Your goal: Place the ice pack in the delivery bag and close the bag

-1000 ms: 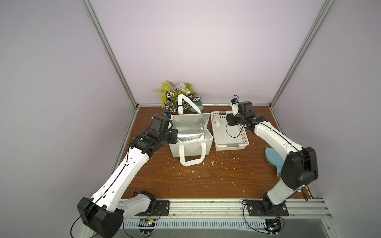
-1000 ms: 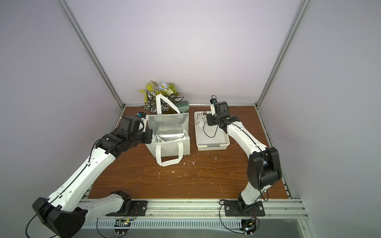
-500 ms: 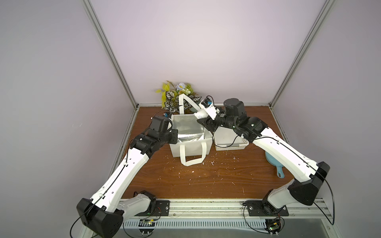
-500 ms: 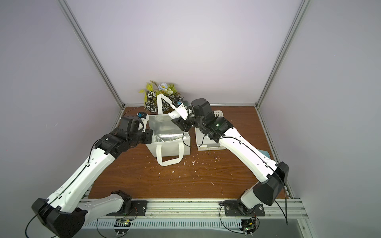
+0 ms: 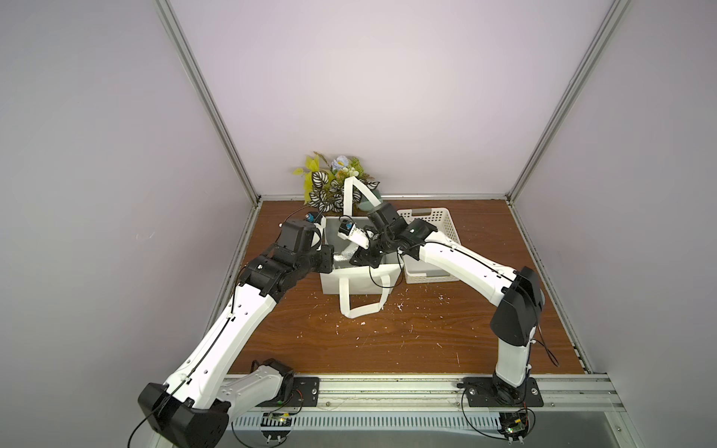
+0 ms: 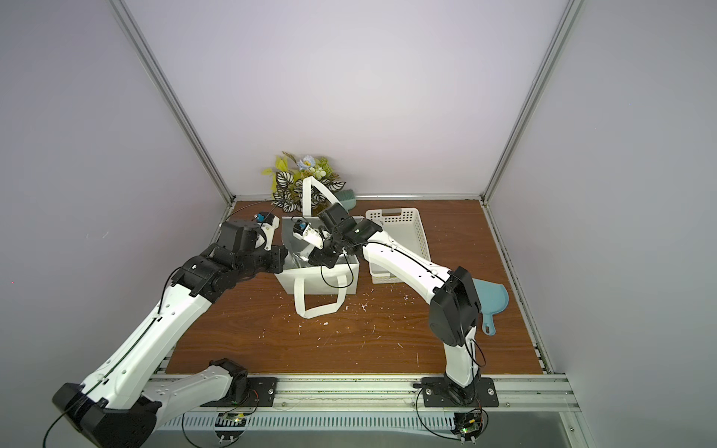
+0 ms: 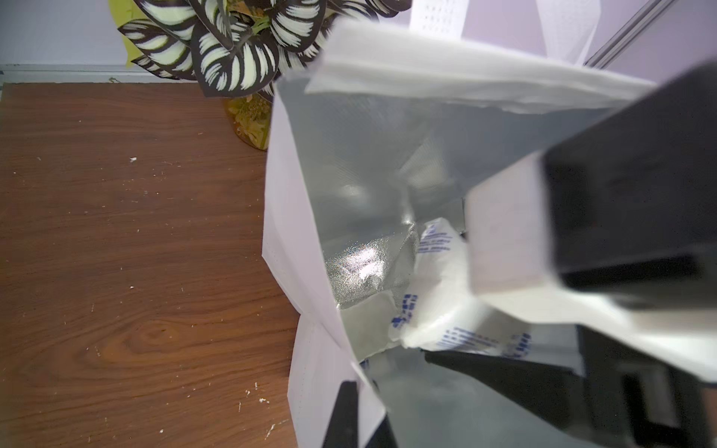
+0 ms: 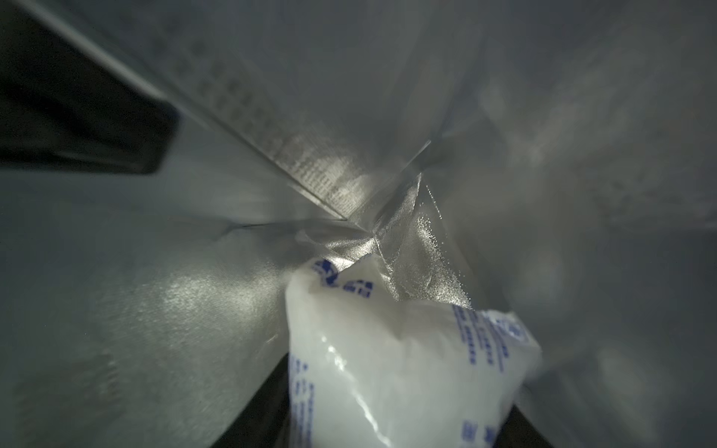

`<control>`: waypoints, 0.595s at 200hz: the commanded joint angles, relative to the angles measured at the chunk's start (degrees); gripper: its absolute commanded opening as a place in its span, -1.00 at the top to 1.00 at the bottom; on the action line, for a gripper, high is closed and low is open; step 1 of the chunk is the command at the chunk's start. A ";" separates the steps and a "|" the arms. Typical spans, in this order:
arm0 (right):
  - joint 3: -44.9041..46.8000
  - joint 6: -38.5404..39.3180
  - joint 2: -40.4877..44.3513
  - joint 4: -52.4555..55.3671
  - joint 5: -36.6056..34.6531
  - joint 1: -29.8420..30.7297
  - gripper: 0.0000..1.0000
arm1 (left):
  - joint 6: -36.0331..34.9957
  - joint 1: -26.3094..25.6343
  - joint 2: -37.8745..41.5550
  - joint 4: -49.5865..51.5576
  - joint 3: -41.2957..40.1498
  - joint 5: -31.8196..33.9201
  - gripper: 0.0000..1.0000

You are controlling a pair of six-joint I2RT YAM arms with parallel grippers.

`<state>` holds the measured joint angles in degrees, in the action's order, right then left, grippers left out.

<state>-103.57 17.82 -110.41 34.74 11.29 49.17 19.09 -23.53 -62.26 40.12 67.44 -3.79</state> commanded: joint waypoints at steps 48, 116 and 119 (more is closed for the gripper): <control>-1.74 -0.14 -6.53 0.06 2.94 0.76 0.42 | 0.07 0.55 1.79 -0.83 -1.29 -0.54 0.98; -5.51 -2.06 -5.29 0.54 0.95 0.73 -0.59 | -0.11 0.52 1.44 -0.83 -1.27 0.14 0.98; -5.51 -2.01 -4.87 0.53 0.85 0.67 -0.61 | -0.10 0.58 1.44 -0.83 -1.34 0.15 0.98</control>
<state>-105.78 16.60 -120.84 36.38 12.60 49.87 19.11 -23.51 -61.36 40.10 66.06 -3.81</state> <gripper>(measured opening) 0.759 0.050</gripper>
